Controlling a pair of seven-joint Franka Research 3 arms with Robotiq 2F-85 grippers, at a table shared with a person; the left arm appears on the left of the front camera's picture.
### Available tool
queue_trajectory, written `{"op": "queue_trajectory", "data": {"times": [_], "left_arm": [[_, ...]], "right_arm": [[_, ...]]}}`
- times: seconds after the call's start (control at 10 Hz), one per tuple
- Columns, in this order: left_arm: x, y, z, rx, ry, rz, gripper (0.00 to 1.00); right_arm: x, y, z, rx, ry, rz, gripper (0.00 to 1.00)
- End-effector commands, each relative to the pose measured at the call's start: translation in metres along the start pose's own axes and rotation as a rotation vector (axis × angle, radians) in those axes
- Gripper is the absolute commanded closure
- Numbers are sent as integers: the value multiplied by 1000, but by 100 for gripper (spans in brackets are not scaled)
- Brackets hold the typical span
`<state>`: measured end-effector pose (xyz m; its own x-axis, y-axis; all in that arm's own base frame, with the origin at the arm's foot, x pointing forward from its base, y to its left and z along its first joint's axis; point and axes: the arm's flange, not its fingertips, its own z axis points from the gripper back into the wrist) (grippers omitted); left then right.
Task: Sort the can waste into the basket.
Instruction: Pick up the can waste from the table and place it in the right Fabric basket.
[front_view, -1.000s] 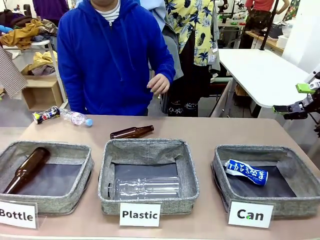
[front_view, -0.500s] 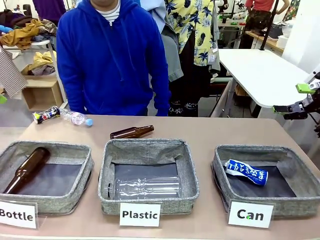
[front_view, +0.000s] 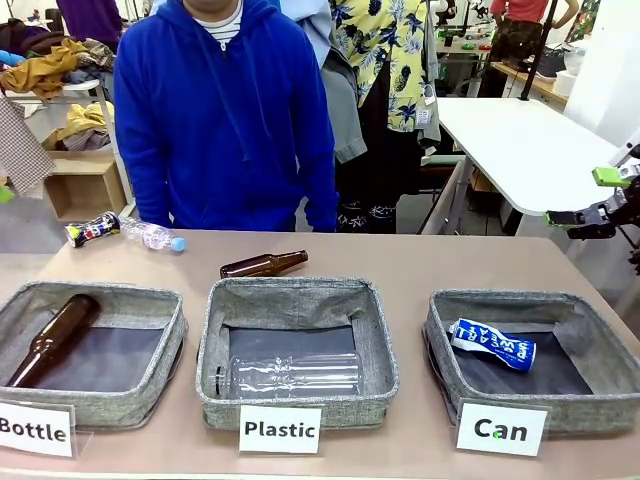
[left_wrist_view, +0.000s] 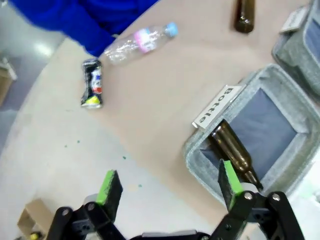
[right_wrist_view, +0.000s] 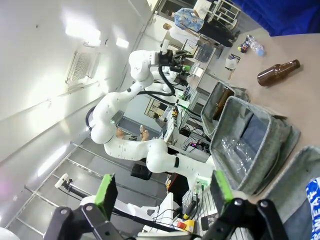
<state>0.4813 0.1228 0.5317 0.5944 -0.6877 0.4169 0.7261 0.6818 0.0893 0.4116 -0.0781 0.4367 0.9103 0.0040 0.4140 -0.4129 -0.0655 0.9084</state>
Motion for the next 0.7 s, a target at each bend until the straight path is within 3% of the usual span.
{"op": "queue_trajectory", "data": {"times": [0.0, 0.6], "left_arm": [[25, 58, -26, -67, 37, -99, 0], [57, 155, -124, -157, 62, -277, 0]], "right_arm": [[-1, 3, 1, 4, 11, 16, 0], [-1, 3, 1, 4, 11, 16, 0]]}}
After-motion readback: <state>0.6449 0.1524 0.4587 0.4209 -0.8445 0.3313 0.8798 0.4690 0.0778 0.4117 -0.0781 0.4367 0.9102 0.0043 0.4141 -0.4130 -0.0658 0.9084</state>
